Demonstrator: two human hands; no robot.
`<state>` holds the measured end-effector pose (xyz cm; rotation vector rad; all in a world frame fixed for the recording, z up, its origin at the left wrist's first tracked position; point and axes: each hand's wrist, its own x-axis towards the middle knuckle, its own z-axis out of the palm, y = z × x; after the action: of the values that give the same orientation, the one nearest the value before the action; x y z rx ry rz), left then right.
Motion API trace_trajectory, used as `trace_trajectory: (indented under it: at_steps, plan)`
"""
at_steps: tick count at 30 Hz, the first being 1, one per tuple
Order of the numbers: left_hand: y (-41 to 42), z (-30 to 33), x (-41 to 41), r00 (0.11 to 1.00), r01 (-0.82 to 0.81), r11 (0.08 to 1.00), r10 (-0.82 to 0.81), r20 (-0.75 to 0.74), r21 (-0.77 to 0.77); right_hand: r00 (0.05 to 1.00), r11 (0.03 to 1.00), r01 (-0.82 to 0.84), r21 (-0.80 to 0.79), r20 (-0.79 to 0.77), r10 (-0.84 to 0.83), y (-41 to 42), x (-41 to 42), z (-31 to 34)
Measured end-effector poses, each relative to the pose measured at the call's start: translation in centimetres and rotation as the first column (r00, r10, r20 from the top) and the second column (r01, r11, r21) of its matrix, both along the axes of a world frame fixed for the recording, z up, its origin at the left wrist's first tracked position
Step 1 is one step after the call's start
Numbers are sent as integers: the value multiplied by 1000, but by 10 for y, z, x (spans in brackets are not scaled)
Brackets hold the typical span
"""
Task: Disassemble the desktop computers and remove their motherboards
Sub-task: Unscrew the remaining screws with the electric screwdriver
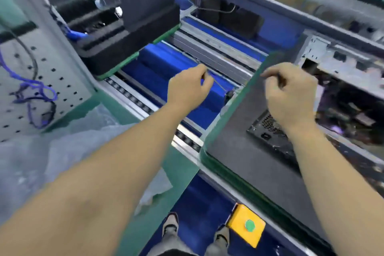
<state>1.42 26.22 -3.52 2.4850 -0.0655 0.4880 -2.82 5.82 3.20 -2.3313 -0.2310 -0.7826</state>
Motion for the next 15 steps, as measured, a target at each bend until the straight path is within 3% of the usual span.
trace_trajectory:
  at_steps: [2, 6, 11, 12, 13, 15]
  plan:
    - [41, -19, -3, 991, -90, 995, 93, -99, 30, 983, 988, -150, -49, -118, 143, 39, -2, -27]
    - [119, -54, -16, 932, -266, 955, 290, -217, 131, 901, 956, -292, -35, -346, 263, 67, -2, -69]
    - [224, -64, -37, 712, -629, 742, 670, -210, 231, 819, 945, -320, -59, -519, 245, 78, -1, -89]
    - [237, -61, -39, 692, -670, 721, 693, -201, 176, 810, 943, -328, -55, -530, 251, 81, 0, -89]
    - [245, -56, -35, 687, -715, 699, 703, -185, 0, 801, 943, -331, -44, -542, 256, 84, -1, -88]
    - [247, -34, -25, 706, -672, 550, 679, -204, -495, 783, 942, -335, -18, -562, 267, 92, -1, -89]
